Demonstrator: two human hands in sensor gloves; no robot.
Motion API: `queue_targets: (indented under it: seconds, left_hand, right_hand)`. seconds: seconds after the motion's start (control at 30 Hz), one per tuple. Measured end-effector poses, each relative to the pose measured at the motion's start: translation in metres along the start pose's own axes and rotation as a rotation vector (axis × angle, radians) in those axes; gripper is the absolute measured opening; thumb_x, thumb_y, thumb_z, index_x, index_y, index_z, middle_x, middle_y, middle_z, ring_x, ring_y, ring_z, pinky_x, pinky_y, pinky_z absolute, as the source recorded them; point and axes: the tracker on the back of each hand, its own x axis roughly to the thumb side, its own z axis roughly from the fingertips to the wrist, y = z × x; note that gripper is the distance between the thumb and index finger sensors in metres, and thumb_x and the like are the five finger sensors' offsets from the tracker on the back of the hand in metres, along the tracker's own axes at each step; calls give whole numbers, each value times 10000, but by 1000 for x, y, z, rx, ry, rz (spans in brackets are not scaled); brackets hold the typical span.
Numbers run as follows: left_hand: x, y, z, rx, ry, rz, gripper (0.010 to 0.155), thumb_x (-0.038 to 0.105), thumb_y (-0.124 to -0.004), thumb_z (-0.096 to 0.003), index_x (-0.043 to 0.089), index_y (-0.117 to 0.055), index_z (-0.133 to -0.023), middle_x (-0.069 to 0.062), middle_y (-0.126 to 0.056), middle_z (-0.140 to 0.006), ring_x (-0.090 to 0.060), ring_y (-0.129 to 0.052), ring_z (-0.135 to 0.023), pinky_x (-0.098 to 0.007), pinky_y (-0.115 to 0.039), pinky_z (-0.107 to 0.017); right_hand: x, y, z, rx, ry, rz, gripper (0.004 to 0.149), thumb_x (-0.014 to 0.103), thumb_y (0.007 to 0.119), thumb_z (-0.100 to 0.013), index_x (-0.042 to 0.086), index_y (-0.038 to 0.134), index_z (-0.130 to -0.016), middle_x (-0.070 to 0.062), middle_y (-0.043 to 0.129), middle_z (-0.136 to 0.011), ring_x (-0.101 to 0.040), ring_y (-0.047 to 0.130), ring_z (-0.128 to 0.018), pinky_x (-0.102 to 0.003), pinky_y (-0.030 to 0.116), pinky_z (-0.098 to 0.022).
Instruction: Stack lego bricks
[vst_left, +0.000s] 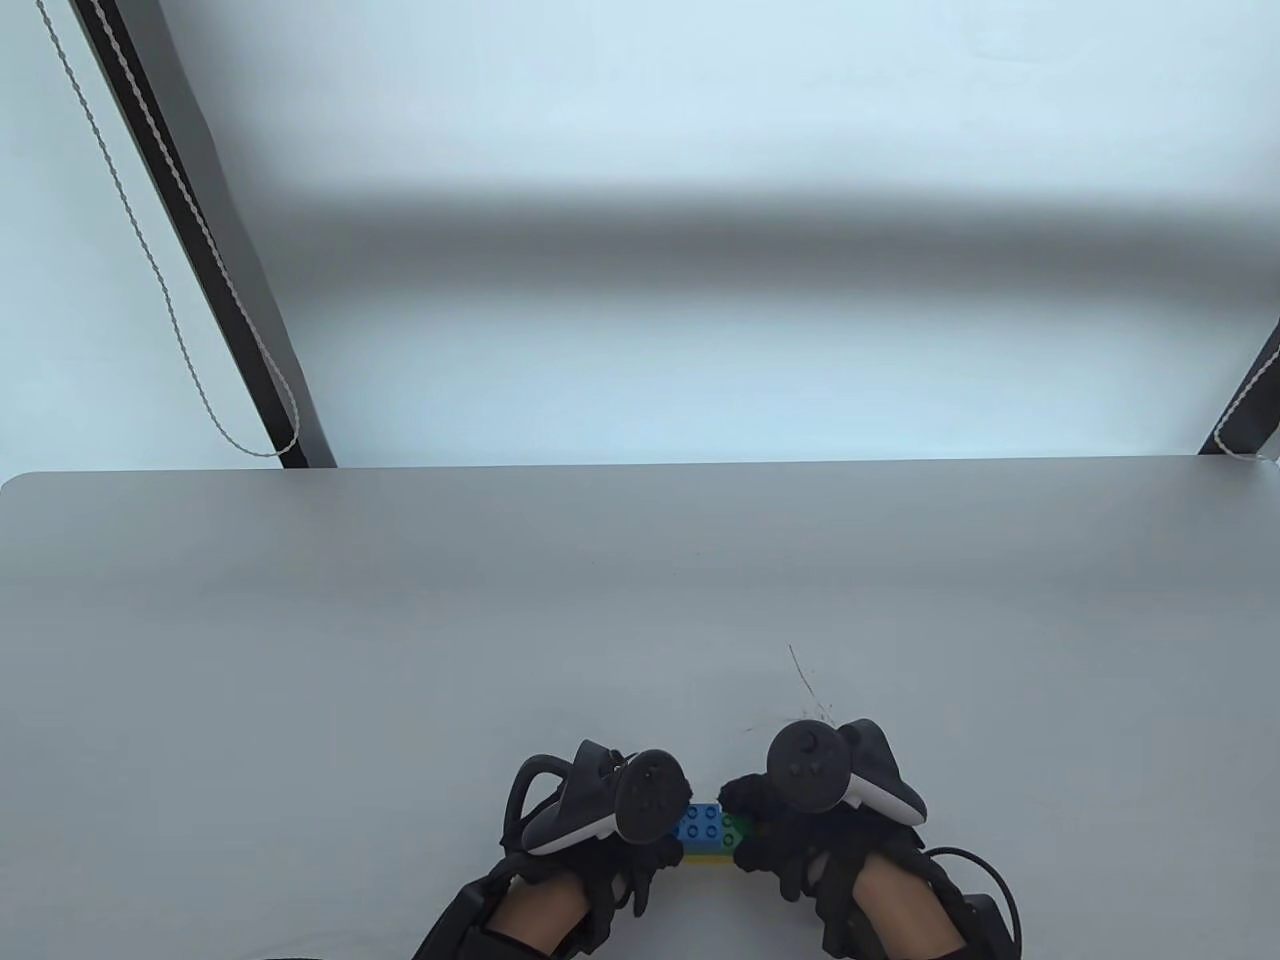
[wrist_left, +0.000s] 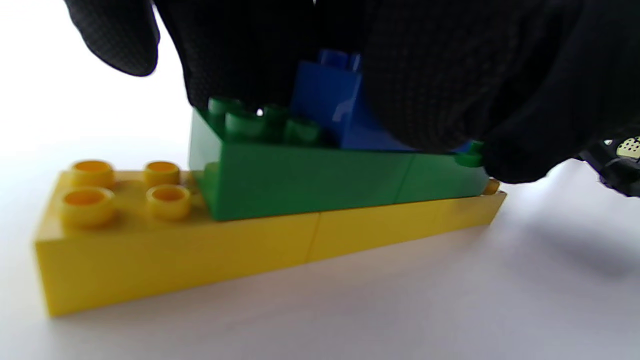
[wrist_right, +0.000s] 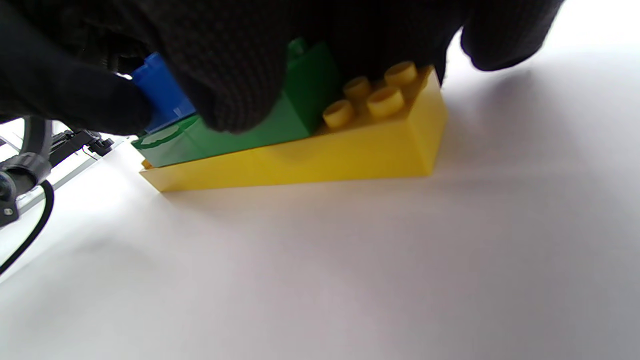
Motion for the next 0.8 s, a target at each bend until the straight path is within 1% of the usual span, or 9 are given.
queue_targets:
  seconds: [0.07, 0.13, 0.27, 0.4, 0.6, 0.8]
  left_hand:
    - [-4, -2, -1, -7, 0, 56, 626, 450, -927, -297, 244, -796, -874, -43, -863, -854, -276, -867, -801, -626, -672, -664]
    - [-5, -2, -1, -19, 2, 68, 626, 451, -928, -298, 246, -796, -874, -40, -862, -856, -276, -865, -806, -625, -671, -664]
    - [-6, -2, 0, -10, -6, 55, 628, 465, -927, -299, 255, -800, -877, -28, -870, -859, -267, -873, -809, -616, -676, -667]
    - [-8, -2, 2, 27, -24, 36, 629, 502, -930, -307, 275, -813, -881, -10, -891, -856, -248, -895, -796, -595, -697, -663]
    - [-9, -2, 4, 31, -26, 36, 631, 512, -926, -316, 283, -805, -891, -2, -897, -881, -254, -893, -815, -592, -701, -659]
    - [-11, 11, 12, 59, -18, 5, 655, 541, -905, -320, 279, -789, -908, -9, -882, -927, -276, -873, -853, -597, -693, -663]
  right_hand:
    - [0, 0, 0, -2, 2, 0, 651, 332, 917, -315, 119, 689, -887, -132, 812, -884, -341, 838, -799, -594, 696, -608]
    - [0, 0, 0, -4, 1, -2, 650, 332, 918, -314, 119, 692, -885, -134, 814, -881, -340, 838, -799, -595, 695, -607]
    - [0, 0, 0, -8, -1, 4, 650, 333, 918, -314, 119, 694, -885, -132, 817, -881, -341, 843, -798, -594, 700, -605]
    - [0, 0, 0, -13, -4, 18, 649, 336, 916, -316, 120, 695, -886, -133, 818, -883, -343, 851, -795, -588, 711, -600]
    - [3, 0, 2, -23, -12, 68, 653, 348, 916, -318, 120, 701, -891, -138, 827, -887, -362, 872, -785, -598, 722, -590]
    - [8, 0, 5, -28, -17, 125, 665, 347, 902, -331, 109, 683, -911, -162, 809, -907, -403, 872, -784, -619, 713, -584]
